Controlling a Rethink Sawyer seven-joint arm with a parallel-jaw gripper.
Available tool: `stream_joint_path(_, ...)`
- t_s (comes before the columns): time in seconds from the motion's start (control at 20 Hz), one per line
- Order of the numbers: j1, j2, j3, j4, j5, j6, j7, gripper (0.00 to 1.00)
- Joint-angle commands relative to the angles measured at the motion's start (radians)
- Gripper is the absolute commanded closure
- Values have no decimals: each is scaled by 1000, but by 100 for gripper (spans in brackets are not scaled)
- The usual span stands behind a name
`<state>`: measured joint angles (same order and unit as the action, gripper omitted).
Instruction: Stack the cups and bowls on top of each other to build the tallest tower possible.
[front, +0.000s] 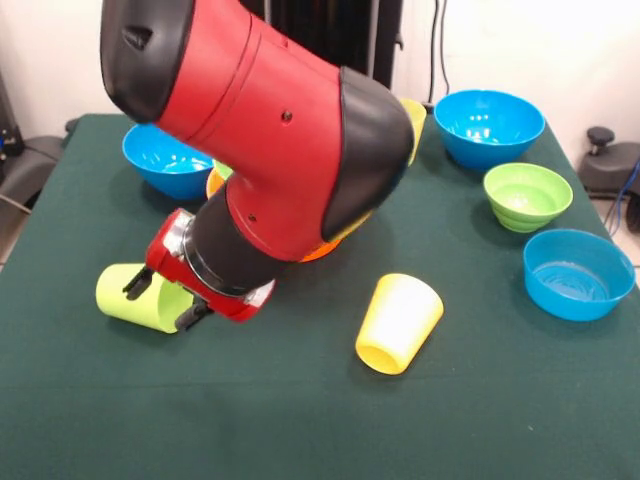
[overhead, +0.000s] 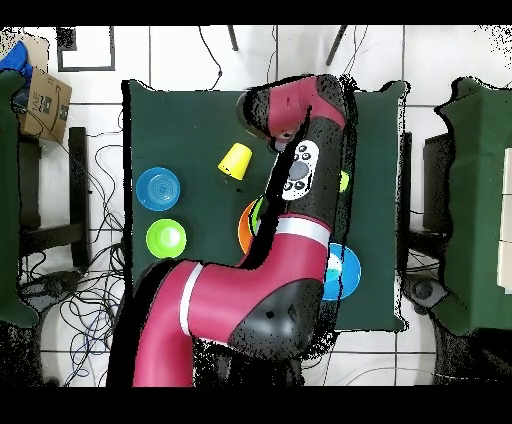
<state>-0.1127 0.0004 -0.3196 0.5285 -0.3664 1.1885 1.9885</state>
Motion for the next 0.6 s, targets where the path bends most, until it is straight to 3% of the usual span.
stream_joint_path(0.05,5,117,37,-34,-56,97,-178,0)
stream_joint_path(0.3,1,142,19,-49,-44,115,-175,0)
stream_joint_path(0.6,0,160,-12,-79,-39,186,-244,0)
